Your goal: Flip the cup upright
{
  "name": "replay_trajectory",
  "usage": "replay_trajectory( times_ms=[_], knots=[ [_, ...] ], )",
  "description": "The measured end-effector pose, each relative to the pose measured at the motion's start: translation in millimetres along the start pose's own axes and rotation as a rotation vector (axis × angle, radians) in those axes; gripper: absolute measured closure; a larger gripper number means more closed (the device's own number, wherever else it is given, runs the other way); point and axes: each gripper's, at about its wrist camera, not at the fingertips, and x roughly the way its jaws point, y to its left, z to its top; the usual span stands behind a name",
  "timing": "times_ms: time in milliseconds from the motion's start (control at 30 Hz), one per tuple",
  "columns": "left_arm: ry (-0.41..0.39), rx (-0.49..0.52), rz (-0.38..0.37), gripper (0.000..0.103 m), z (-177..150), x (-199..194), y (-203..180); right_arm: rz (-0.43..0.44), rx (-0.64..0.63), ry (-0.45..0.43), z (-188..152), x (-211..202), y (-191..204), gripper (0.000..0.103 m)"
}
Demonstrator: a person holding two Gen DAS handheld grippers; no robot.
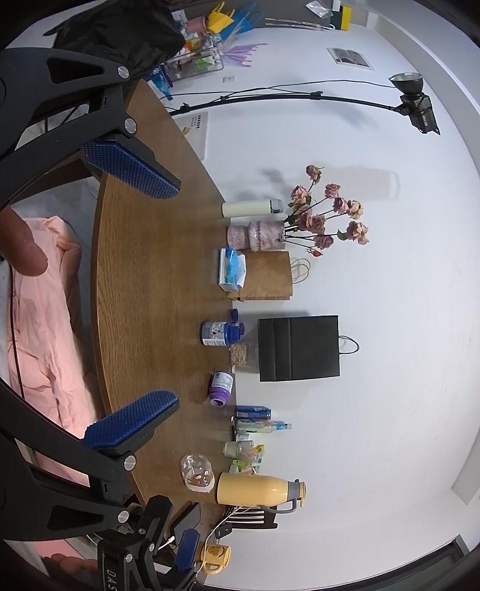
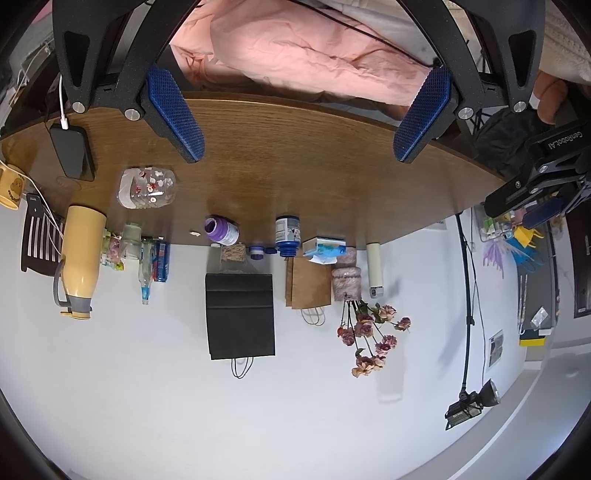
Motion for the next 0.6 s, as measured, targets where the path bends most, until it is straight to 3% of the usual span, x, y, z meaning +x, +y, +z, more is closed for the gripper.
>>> replay_trajectory(
  times_ms=[600],
  knots=[
    [0.001, 0.000, -0.003, 0.000, -0.4, 0.2, -0.2, 0.003, -0.003, 0.002, -1.2, -0.6, 0.3, 0.000]
  ],
)
